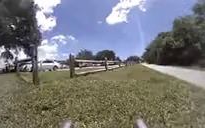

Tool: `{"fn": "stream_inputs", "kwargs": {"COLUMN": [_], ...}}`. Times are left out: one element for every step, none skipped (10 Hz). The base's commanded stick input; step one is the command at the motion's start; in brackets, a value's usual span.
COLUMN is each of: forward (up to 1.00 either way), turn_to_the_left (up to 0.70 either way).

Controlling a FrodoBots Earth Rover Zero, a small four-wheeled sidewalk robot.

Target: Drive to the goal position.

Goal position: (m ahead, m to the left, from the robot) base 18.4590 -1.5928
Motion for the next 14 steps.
{"fn": "stream_inputs", "kwargs": {"forward": [0.50, 0.50, 0.50, 0.50, 0.50, 0.50, 0.50, 0.50, 0.50, 0.50, 0.50, 0.50, 0.50, 0.50], "turn_to_the_left": [-0.25, -0.25, -0.25, -0.25, -0.25, -0.25, -0.25, -0.25, -0.25, -0.25, -0.25, -0.25, -0.25, -0.25]}}
